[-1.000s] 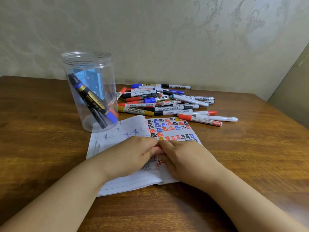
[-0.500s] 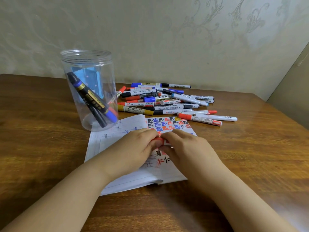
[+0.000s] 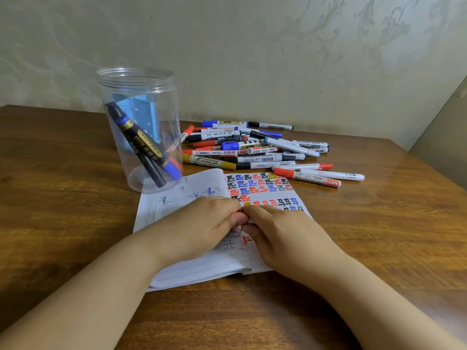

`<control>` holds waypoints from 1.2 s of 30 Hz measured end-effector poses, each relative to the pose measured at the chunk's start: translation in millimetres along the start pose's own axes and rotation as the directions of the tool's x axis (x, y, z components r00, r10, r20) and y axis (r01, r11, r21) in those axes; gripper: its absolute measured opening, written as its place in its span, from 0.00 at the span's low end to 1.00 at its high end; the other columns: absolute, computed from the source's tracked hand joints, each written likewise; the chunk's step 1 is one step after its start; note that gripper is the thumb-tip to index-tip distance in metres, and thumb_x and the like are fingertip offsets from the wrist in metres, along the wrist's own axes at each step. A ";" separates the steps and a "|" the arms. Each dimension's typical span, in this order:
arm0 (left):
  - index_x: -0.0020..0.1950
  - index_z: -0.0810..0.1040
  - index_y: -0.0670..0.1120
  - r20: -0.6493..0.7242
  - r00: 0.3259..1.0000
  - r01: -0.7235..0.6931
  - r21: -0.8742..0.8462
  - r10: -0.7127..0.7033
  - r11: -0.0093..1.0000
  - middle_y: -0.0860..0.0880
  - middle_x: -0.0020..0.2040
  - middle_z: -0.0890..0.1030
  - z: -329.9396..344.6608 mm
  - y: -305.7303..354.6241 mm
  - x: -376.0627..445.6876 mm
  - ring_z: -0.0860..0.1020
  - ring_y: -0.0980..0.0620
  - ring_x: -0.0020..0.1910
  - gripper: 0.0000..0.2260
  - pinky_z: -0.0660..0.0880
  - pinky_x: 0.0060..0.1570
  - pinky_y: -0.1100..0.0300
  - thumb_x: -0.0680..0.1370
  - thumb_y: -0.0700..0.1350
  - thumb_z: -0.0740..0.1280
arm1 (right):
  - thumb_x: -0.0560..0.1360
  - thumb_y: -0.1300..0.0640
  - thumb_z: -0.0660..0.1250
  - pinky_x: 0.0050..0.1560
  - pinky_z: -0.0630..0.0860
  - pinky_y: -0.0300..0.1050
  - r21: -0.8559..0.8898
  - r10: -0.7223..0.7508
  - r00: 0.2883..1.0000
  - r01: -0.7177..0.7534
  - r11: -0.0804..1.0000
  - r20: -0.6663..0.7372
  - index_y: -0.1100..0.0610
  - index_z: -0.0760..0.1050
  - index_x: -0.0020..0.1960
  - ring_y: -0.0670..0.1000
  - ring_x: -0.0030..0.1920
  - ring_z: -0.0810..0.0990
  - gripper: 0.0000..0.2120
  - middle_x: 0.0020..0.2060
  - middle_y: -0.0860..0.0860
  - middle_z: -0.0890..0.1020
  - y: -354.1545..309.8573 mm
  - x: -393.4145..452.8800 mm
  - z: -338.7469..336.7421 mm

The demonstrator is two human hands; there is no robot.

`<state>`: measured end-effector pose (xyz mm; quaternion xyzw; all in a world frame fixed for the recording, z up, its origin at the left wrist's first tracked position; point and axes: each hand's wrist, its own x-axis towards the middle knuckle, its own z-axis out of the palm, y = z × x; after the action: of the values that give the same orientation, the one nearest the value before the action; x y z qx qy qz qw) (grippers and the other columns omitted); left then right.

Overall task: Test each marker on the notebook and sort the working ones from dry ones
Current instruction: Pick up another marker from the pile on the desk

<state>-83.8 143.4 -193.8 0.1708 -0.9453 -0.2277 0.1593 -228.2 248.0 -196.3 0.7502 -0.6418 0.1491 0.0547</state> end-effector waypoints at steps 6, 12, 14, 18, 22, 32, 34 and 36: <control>0.41 0.69 0.47 -0.030 0.999 0.015 0.016 -0.014 1.000 0.53 0.36 0.72 0.4 1.1 1.1 0.72 0.55 0.38 0.19 0.67 0.40 0.60 0.72 0.60 0.48 | 0.80 0.43 0.47 0.41 0.73 0.48 -0.051 0.056 0.998 -0.056 0.997 0.008 0.54 0.72 0.57 0.54 0.46 0.78 0.21 0.48 0.51 0.78 -2.6 2.6 -5.4; 0.39 0.69 0.50 0.027 0.999 0.044 -0.007 -0.044 0.999 0.54 0.37 0.73 -1.5 -0.8 0.5 0.72 0.57 0.39 0.16 0.68 0.41 0.59 0.73 0.59 0.49 | 0.76 0.48 0.50 0.22 0.65 0.41 -0.093 0.038 0.999 -0.039 0.995 -0.012 0.56 0.73 0.42 0.53 0.24 0.75 0.16 0.30 0.50 0.78 -5.2 1.7 1.8; 0.37 0.66 0.54 0.042 0.998 0.052 -0.015 -0.052 0.999 0.56 0.36 0.72 -0.8 -0.3 -0.2 0.72 0.58 0.38 0.13 0.67 0.40 0.61 0.74 0.58 0.50 | 0.76 0.45 0.45 0.27 0.70 0.46 -0.043 0.033 0.999 -0.032 0.999 0.017 0.56 0.73 0.49 0.56 0.31 0.77 0.22 0.36 0.52 0.80 -4.7 1.4 -1.6; 0.36 0.66 0.55 0.044 0.997 0.056 -0.023 -0.055 0.998 0.57 0.35 0.72 -0.3 -0.2 0.9 0.71 0.61 0.36 0.12 0.66 0.37 0.65 0.78 0.54 0.53 | 0.76 0.44 0.44 0.38 0.73 0.49 -0.026 0.003 1.000 -0.003 1.000 -0.011 0.52 0.71 0.59 0.56 0.41 0.79 0.23 0.46 0.51 0.81 -1.3 -1.1 -3.3; 0.36 0.66 0.55 0.044 0.997 0.059 -0.031 -0.058 0.998 0.57 0.36 0.72 -0.3 1.2 0.5 0.72 0.62 0.37 0.11 0.66 0.37 0.68 0.79 0.52 0.55 | 0.80 0.47 0.51 0.40 0.74 0.48 0.014 -0.001 1.000 0.002 1.000 -0.003 0.50 0.69 0.63 0.55 0.44 0.79 0.16 0.48 0.50 0.82 -1.4 -1.1 -5.1; 0.46 0.75 0.48 0.001 0.996 0.091 -0.064 -0.091 0.994 0.53 0.39 0.77 -4.9 1.0 -0.1 0.73 0.58 0.40 0.17 0.69 0.40 0.63 0.75 0.58 0.54 | 0.80 0.46 0.54 0.37 0.68 0.45 0.162 0.185 0.970 -0.210 0.964 0.159 0.48 0.73 0.58 0.49 0.42 0.76 0.12 0.44 0.49 0.81 0.7 0.1 -17.2; 0.48 0.75 0.49 -0.019 0.996 0.090 -0.070 -0.092 0.993 0.54 0.41 0.77 -6.2 3.6 0.4 0.74 0.59 0.41 0.17 0.70 0.42 0.64 0.75 0.59 0.53 | 0.80 0.46 0.56 0.37 0.68 0.46 0.199 0.231 0.954 -0.269 0.942 0.193 0.51 0.73 0.49 0.47 0.36 0.72 0.12 0.38 0.48 0.78 3.9 -1.5 -20.4; 0.48 0.73 0.51 -0.032 0.994 0.098 -0.073 -0.101 0.992 0.57 0.41 0.76 -4.9 5.8 -0.2 0.74 0.62 0.42 0.10 0.69 0.40 0.67 0.77 0.55 0.57 | 0.79 0.46 0.57 0.35 0.68 0.46 0.200 0.236 0.952 -0.275 0.941 0.197 0.52 0.72 0.44 0.46 0.33 0.71 0.12 0.34 0.47 0.76 5.2 -2.8 -22.4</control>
<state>-83.2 146.5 -186.9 0.2160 -0.9240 -0.2657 0.1703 -237.1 255.9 -176.4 0.6716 -0.7153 0.1620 -0.1053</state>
